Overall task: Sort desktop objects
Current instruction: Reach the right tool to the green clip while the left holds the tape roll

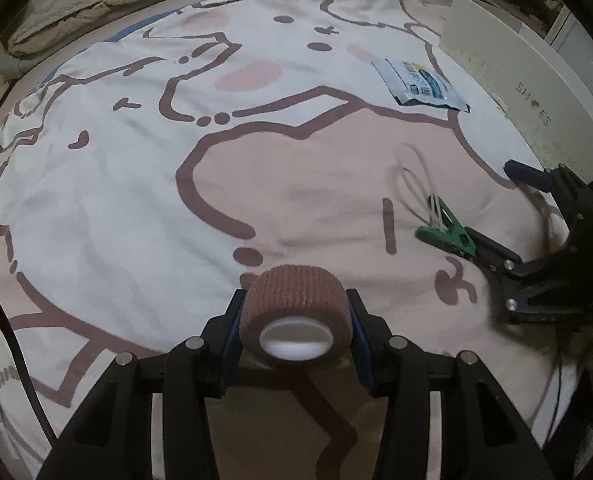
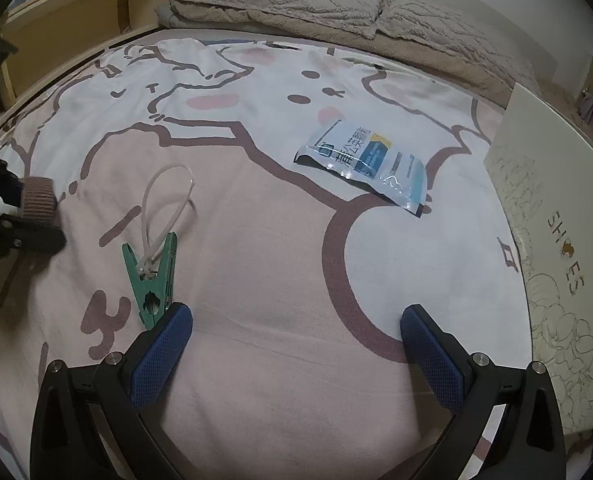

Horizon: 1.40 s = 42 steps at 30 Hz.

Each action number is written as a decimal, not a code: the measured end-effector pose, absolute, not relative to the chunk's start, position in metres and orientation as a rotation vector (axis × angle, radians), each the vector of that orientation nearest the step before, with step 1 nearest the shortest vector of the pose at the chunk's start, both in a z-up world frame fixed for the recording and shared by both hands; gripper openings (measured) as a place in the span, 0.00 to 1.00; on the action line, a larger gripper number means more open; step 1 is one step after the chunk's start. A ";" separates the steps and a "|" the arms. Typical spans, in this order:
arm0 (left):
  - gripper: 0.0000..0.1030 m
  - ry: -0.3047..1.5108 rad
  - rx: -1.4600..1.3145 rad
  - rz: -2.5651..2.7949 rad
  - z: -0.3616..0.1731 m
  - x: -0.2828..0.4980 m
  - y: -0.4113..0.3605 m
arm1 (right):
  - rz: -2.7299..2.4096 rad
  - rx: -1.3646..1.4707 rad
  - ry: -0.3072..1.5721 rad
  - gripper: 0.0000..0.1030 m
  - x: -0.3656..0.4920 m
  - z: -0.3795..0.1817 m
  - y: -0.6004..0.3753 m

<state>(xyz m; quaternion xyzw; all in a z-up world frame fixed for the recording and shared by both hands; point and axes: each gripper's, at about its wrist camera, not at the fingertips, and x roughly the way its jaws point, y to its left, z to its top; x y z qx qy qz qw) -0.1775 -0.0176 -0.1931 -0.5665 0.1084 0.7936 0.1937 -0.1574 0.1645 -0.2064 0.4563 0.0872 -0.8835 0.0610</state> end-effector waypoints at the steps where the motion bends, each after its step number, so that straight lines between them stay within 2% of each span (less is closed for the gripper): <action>1: 0.52 0.298 -1.575 2.234 -0.194 -0.178 -0.018 | -2.676 1.377 0.267 1.00 -0.157 -0.207 0.164; 2: 0.56 0.280 -1.561 2.234 -0.195 -0.177 -0.018 | -2.677 1.376 0.269 1.00 -0.157 -0.207 0.164; 4: 0.75 0.211 -1.531 2.212 -0.198 -0.176 -0.021 | -2.680 1.376 0.265 1.00 -0.157 -0.207 0.163; 6: 0.81 0.185 -1.494 2.212 -0.201 -0.172 -0.022 | -2.676 1.381 0.251 1.00 -0.158 -0.208 0.164; 10: 0.95 0.291 -1.429 2.223 -0.206 -0.161 -0.010 | -2.666 1.392 0.221 1.00 -0.162 -0.210 0.166; 13: 0.99 0.320 -1.398 2.225 -0.209 -0.156 -0.008 | -2.665 1.389 0.210 1.00 -0.162 -0.210 0.167; 18: 0.99 0.295 -1.371 2.205 -0.210 -0.157 -0.012 | -2.673 1.365 0.204 1.00 -0.157 -0.206 0.168; 25: 1.00 0.310 -1.352 2.210 -0.212 -0.157 -0.010 | -2.605 1.328 0.087 1.00 -0.139 -0.190 0.174; 30: 1.00 0.300 -1.345 2.212 -0.212 -0.156 -0.011 | -2.579 1.283 0.214 1.00 -0.137 -0.182 0.152; 35: 1.00 0.297 -1.352 2.211 -0.212 -0.156 -0.011 | -2.653 1.359 0.289 1.00 -0.153 -0.191 0.155; 39: 0.98 0.271 -1.340 2.230 -0.211 -0.154 -0.013 | -2.716 1.411 0.219 1.00 -0.163 -0.195 0.180; 42: 0.92 0.225 -1.326 2.257 -0.209 -0.154 -0.019 | -2.719 1.440 0.080 1.00 -0.165 -0.199 0.199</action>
